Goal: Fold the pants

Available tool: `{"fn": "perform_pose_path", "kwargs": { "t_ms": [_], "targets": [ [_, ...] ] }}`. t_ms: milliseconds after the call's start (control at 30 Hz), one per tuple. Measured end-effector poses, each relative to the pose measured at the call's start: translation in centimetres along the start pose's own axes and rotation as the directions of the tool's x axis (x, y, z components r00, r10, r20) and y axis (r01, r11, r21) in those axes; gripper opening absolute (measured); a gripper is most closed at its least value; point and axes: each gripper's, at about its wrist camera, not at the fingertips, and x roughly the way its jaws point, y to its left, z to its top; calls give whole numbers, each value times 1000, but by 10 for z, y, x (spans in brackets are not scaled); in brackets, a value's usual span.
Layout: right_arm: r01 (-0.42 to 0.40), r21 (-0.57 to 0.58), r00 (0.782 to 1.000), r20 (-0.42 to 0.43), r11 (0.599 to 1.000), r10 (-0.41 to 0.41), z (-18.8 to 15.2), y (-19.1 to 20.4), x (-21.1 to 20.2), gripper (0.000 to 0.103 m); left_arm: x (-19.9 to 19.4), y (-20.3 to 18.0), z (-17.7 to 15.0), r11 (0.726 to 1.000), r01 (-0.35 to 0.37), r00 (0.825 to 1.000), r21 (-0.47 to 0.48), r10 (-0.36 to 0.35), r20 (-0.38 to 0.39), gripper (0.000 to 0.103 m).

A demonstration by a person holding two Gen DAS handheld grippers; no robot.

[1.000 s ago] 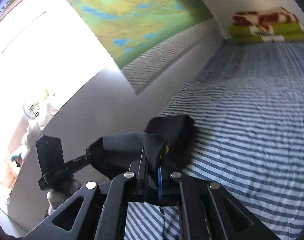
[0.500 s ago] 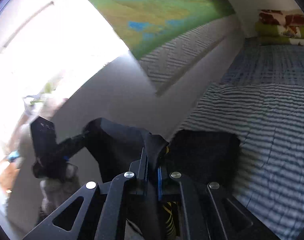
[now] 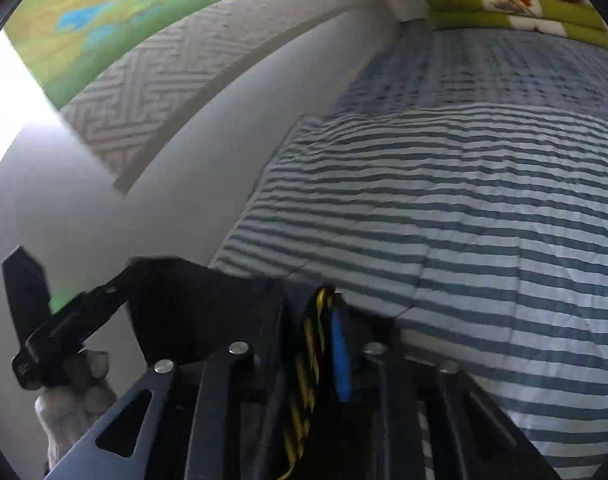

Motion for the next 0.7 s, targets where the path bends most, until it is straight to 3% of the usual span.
{"fn": "perform_pose_path", "kwargs": {
  "t_ms": [100, 267, 433, 600, 700],
  "targets": [
    [21, 8, 999, 47, 1000, -22, 2, -6, -12, 29, -19, 1, 0, 999, -8, 999, 50, 5, 41, 59],
    [30, -111, 994, 103, 993, -18, -12, 12, -38, 29, -27, -14, -31, 987, 60, 998, 150, -57, -24, 58],
    [-45, -245, 998, 30, 969, 54, -45, 43, -46, 29, -25, -27, -80, 976, 95, 991, 195, -73, -116, 58],
    [-63, -390, 997, -55, 919, 45, -92, 73, -39, 29, -13, -18, -117, 980, 48, 984, 195, -12, -180, 58],
    [-60, -438, 993, -116, 897, 10, -120, 77, -32, 29, -21, 7, -137, 987, 18, 980, 157, 14, -198, 59]
  ]
}}
